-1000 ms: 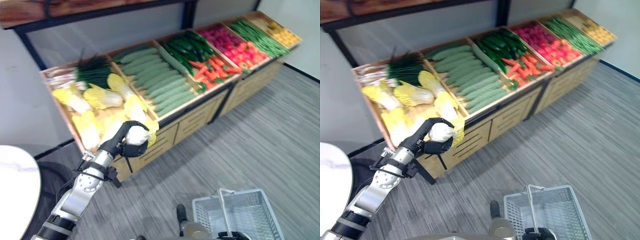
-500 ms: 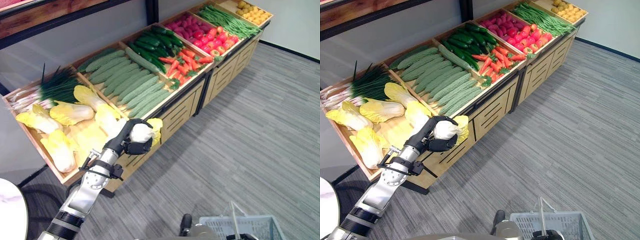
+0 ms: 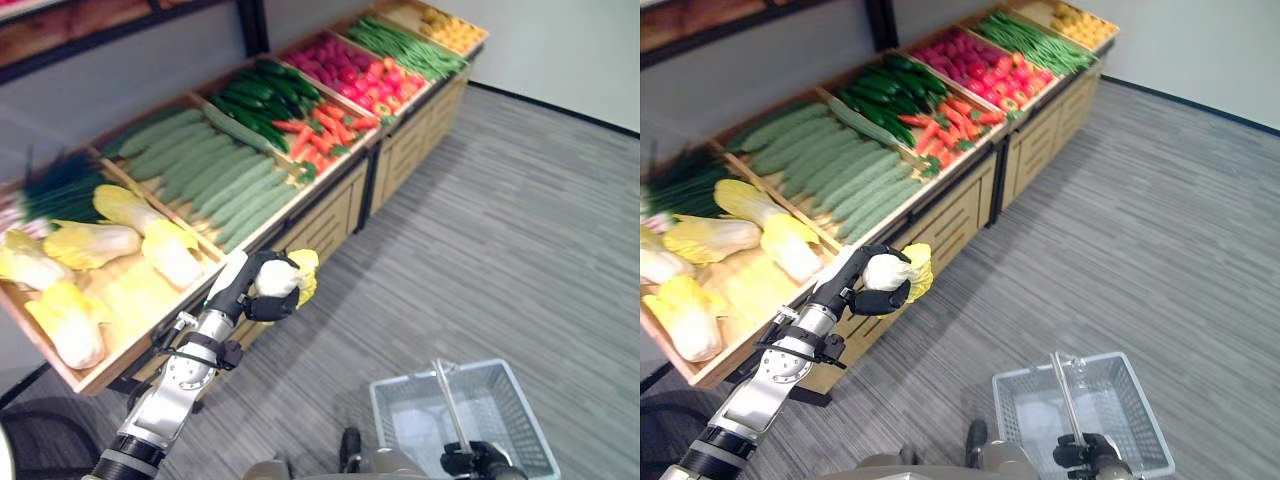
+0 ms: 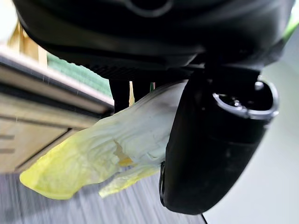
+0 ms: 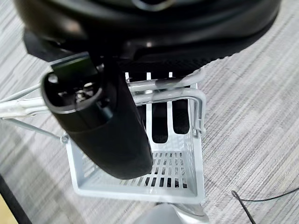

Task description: Get the vegetables into the basket

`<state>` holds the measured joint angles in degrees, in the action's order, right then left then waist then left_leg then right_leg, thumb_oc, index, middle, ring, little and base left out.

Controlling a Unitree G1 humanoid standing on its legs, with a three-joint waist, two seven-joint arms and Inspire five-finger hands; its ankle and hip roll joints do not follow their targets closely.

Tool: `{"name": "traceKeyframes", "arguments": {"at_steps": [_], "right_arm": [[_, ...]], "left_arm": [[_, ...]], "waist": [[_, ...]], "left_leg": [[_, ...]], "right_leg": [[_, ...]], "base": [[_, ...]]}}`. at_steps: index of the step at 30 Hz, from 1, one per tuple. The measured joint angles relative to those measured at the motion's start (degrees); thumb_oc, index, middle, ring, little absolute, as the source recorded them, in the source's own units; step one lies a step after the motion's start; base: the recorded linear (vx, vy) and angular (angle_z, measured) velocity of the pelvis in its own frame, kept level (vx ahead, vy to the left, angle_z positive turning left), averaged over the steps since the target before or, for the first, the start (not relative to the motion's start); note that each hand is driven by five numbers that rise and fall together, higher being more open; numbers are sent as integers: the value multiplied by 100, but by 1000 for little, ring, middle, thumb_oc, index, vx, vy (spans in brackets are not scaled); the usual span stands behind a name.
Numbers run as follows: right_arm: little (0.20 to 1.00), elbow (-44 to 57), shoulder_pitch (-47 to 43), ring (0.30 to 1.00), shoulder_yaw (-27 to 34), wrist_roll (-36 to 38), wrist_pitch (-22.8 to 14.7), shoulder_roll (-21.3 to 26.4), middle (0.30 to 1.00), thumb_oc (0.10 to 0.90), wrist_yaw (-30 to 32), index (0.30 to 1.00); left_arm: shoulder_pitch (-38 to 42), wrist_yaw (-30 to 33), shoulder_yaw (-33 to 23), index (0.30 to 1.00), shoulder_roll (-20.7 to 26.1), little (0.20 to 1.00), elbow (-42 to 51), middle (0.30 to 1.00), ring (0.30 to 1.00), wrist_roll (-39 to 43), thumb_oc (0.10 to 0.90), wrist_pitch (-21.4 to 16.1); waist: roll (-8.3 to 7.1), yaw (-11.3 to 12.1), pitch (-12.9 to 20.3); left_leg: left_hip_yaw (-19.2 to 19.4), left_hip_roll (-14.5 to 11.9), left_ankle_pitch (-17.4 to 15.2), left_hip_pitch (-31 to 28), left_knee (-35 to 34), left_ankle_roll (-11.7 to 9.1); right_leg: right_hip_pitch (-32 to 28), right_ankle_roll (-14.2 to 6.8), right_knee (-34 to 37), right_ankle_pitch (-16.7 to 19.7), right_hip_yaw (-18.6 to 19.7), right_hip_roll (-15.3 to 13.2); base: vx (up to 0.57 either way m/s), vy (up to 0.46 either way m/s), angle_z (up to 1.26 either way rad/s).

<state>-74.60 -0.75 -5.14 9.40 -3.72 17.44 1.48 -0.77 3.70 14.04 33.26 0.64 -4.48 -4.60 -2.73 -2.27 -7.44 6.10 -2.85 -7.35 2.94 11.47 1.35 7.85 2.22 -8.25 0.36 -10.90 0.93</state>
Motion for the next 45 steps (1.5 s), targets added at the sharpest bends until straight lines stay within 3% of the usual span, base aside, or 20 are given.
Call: {"name": "traceKeyframes", "arguments": {"at_steps": [4, 6, 7, 10, 12, 13, 15, 17, 19, 21, 26, 33, 36, 37, 38, 39, 42, 43, 44, 45], "right_arm": [[300, 125, 166, 300, 151, 70, 44, 37, 300, 400, 90, 300], [300, -61, 271, 300, 366, 262, 101, 9, 300, 400, 128, 300], [300, -23, 289, 300, 448, 285, 120, 4, 300, 400, 131, 300], [300, -54, 272, 300, 461, 294, 169, -14, 300, 400, 104, 300], [300, 35, 174, 300, 457, 296, 185, -45, 300, 400, 104, 300], [300, 55, 4, 300, 447, 287, 201, -27, 300, 400, 145, 300], [300, 73, 156, 300, 425, 297, 193, -79, 300, 400, 167, 300], [300, 101, 199, 300, 302, 293, 185, -78, 300, 400, 172, 300], [300, 113, 171, 300, 183, 275, 199, -80, 300, 400, 169, 300], [300, 185, 182, 300, 14, 221, 232, -77, 300, 400, 160, 300], [300, 175, 274, 300, 12, 222, 245, -57, 300, 400, 146, 300], [300, 162, 326, 300, 63, 230, 217, 23, 300, 400, 205, 300], [300, 138, 198, 300, 33, 295, 176, -9, 300, 400, 144, 300], [300, 127, 170, 300, 32, 296, 176, -10, 300, 400, 117, 300], [300, 129, 169, 300, 32, 296, 174, -5, 300, 400, 103, 300], [300, 150, 124, 300, -29, 297, 172, 82, 300, 400, 96, 300], [300, 211, -48, 300, -36, 295, 163, 252, 300, 400, 117, 300], [300, 349, -191, 300, -181, 282, 200, 336, 300, 400, 133, 300], [300, 707, -285, 300, -221, 266, 186, 359, 300, 400, 126, 300], [300, 840, -369, 300, -262, 261, 153, 346, 300, 400, 120, 300]], "left_arm": [[72, -25, 7, 300, 29, 300, -9, 300, 300, -3, 400, -20], [69, 9, -9, 300, 21, 300, -27, 300, 300, -2, 400, -25], [85, 17, -21, 300, 38, 300, -35, 300, 300, -2, 400, -26], [103, 21, -50, 300, 105, 300, -24, 300, 300, -2, 400, -20], [111, 78, -83, 300, 292, 300, -30, 300, 300, 1, 400, -25], [96, 120, -157, 300, 320, 300, -50, 300, 300, 1, 400, -5], [72, 122, -174, 300, 361, 300, -51, 300, 300, 3, 400, -2], [76, 141, -248, 300, 392, 300, -3, 300, 300, 3, 400, -1], [21, 139, -286, 300, 407, 300, 30, 300, 300, 2, 400, 0], [-84, 126, -405, 300, 416, 300, 91, 300, 300, -1, 400, 5], [-185, 123, -429, 300, 347, 300, 104, 300, 300, 2, 400, 10], [-270, 100, -180, 300, 245, 300, -148, 300, 300, 1, 400, 1], [-537, 39, -177, 300, 145, 300, -490, 300, 300, 3, 400, 73], [-542, 1, -169, 300, 138, 300, -601, 300, 300, 3, 400, 77], [-542, -5, -151, 300, 139, 300, -649, 300, 300, 3, 400, 103], [-626, -42, -118, 300, 130, 300, -752, 300, 300, -3, 400, 130], [-688, -71, -118, 300, 94, 300, -757, 300, 300, -6, 400, 127], [-687, -93, -113, 300, 83, 300, -760, 300, 300, -2, 400, 125], [-667, -113, -10, 300, 126, 300, -776, 300, 300, -1, 400, 124], [-588, -162, 45, 300, 150, 300, -813, 300, 300, -2, 400, 122]], "waist": [[-20, -183, -108], [11, -173, -161], [55, -121, -202], [56, -76, -301], [-22, 22, -436], [26, 100, -560], [122, 25, -607], [251, -16, -586], [287, 71, -562], [260, 148, -526], [197, 140, -311], [252, 1, -36], [290, 133, 26], [275, 207, 17], [257, 234, 17], [228, 279, 10], [355, 281, 25], [406, 273, -4], [515, 276, -17], [544, 247, -92]], "left_leg": [[343, 182, 209, -114, -246, -8], [580, 341, 184, -144, -234, 126], [735, 338, 140, -141, -223, 199], [1145, 382, 20, -15, -66, 393], [1700, 343, -62, 44, 24, 592], [2021, 235, -70, 86, -41, 669], [2091, 167, 73, -122, -372, 706], [2214, 244, 439, -344, -1019, 637], [2417, 253, 492, -380, -1126, 578], [2571, 300, 523, -367, -1174, 444], [2582, 252, 711, -284, -1187, 181], [2174, -194, 1065, -228, -1188, -115], [1795, -594, 1206, 165, -440, -341], [1459, -654, 1323, 327, -190, -506], [1233, -655, 1419, 390, -145, -557], [817, -537, 1436, 338, -549, -576], [362, -217, 1364, 191, -1188, -623], [226, -51, 1302, 50, -1495, -476], [330, -35, 1246, -132, -1571, -191], [408, -89, 1204, -162, -1607, -231]], "right_leg": [[152, -228, -151, 74, 228, -156], [227, -320, -154, 268, 564, -237], [289, -518, -145, 248, 617, -283], [352, -581, 117, 352, 772, -423], [420, -937, 279, 558, 648, -583], [475, -1066, 310, 593, 184, -888], [-120, -1143, 300, 607, -449, -1283], [-399, -1249, -180, 527, -490, -1430], [-550, -1334, -235, 464, -450, -1443], [-774, -1411, 248, 396, -465, -1465], [-1075, -1228, 925, 169, -480, -1314], [-1192, -824, 935, -137, -734, -789], [-1100, -516, 773, -385, -788, -533], [-1031, -444, 659, -417, -781, -523], [-1006, -361, 653, -385, -783, -553], [-962, -289, 664, -290, -791, -549], [-728, -248, 639, -227, -722, -492], [-527, -235, 640, -139, -567, -391], [-368, -198, 622, -63, -278, -185], [-340, -198, 601, -56, -256, -135]], "base": [[-7, 289, -39], [-45, 390, -61], [-45, 237, -56], [-75, 180, -64], [-115, 177, -129], [-23, 100, -125], [-9, 32, -63], [7, -99, -32], [7, -187, -50], [-2, -268, -56], [18, -305, -6], [31, -353, 22], [-3, -341, 10], [-25, -19, -3], [-22, 37, -4], [-39, 69, -4], [24, 134, -13], [75, 230, -87], [90, 243, -97], [81, 167, -76]]}}
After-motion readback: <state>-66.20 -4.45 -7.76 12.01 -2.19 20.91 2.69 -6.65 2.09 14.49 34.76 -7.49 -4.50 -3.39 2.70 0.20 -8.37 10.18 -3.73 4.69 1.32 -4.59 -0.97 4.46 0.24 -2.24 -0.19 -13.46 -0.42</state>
